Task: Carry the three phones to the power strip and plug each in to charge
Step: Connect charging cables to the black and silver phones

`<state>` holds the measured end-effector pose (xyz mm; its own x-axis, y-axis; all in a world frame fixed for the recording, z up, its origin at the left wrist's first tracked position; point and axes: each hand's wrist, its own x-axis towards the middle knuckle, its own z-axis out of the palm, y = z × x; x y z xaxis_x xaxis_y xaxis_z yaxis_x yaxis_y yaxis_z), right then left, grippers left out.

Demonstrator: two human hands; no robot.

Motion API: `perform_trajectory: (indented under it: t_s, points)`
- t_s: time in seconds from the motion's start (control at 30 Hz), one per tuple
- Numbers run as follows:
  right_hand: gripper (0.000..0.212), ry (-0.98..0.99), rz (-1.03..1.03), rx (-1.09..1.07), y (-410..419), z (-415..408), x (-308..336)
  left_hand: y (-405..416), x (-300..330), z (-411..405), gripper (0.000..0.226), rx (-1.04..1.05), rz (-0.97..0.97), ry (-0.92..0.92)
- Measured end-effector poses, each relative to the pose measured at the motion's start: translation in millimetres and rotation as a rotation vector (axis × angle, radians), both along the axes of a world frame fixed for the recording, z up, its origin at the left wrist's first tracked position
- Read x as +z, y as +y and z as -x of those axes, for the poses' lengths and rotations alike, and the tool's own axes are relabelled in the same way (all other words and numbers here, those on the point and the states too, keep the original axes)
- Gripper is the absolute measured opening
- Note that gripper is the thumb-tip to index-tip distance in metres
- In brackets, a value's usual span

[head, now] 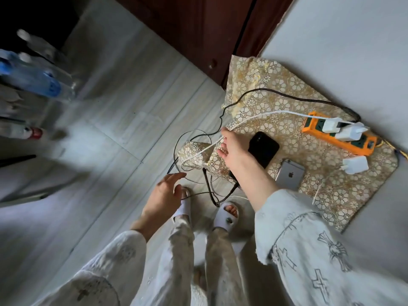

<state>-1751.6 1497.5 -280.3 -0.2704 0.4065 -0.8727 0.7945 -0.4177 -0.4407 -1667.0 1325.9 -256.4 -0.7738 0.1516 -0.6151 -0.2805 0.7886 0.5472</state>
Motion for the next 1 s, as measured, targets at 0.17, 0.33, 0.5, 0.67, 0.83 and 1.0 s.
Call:
perform_trajectory:
  t_s: [0.17, 0.33, 0.5, 0.67, 0.83, 1.0]
  points:
    - [0.040, -0.050, -0.239, 0.167, -9, 9, -12, -7, 0, 8, 0.038, -0.007, -0.014, -0.050]
    - [0.033, -0.164, -0.542, 0.522, 6, 15, -23, -14, -8, 9, 0.037, -0.052, -0.004, -0.089]
    - [0.026, -0.142, -0.424, 0.413, 2, 12, -14, -21, -18, 6, 0.040, -0.014, -0.015, -0.090]
    - [0.019, 0.129, 0.278, 0.001, -6, -25, 32, -12, -16, 9, 0.071, -0.002, -0.050, -0.094]
    - [0.023, 0.188, 0.510, -0.067, 8, -48, 79, -1, -2, 7, 0.039, -0.124, -0.035, -0.093]
    - [0.021, 0.306, 0.577, -0.144, 38, -49, 128, -4, 40, 7, 0.020, -0.036, -0.006, -0.022]
